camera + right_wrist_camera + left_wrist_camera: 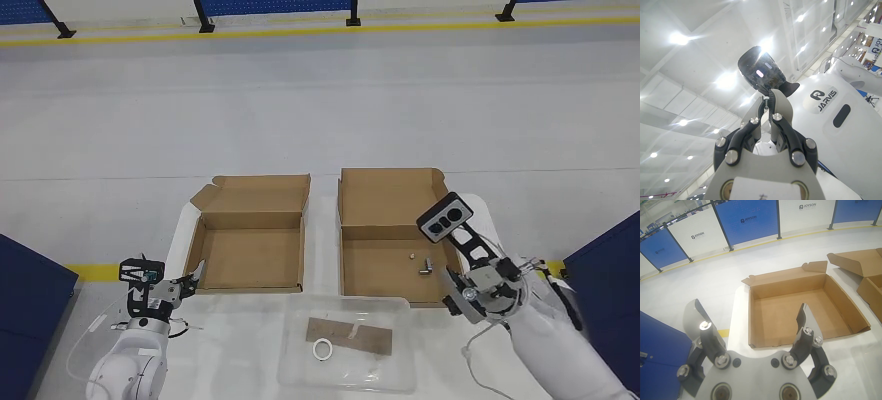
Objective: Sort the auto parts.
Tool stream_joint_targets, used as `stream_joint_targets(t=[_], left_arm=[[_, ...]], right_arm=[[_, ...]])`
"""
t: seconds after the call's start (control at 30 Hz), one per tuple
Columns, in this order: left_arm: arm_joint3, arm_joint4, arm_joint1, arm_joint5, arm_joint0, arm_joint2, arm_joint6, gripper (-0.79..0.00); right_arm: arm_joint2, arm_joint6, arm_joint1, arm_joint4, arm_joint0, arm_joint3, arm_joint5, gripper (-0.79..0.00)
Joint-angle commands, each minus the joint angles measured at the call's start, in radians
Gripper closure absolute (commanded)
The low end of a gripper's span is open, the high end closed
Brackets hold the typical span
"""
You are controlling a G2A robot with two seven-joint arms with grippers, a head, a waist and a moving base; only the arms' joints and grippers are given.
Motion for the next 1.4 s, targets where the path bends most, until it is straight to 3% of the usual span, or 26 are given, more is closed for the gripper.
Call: stream_joint_targets(t=[0.0, 0.3, 0.8, 1.07, 1.37], left_arm=[[0.000, 0.000, 0.000, 0.000, 0.000, 0.000, 0.000, -0.785], [0.000, 0.000, 0.000, 0.000, 0.000, 0.000, 0.000, -0.785], [0.000, 0.000, 0.000, 0.000, 0.000, 0.000, 0.000, -0.785], [0.000, 0.000, 0.000, 0.000, 0.000, 0.000, 0.000, -0.785], [0.000, 0.000, 0.000, 0.000, 0.000, 0.000, 0.000, -0.785]], right_arm=[[0.010, -0.024, -0.002, -0.020, -0.011, 0.002, 0.004, 0.000], [0.041, -0.037, -0.009, -0.098, -0.038, -0.010, 0.024, 0.000], [0.024, -0.037, -0.051, 0.146, -0.076, -0.004, 0.039, 0.000], [0.062, -0.077, -0.054, -0.045, -0.075, -0.021, 0.043, 0.000], [0.076, -0.080, -0.067, -0.045, -0.085, -0.032, 0.052, 0.000]])
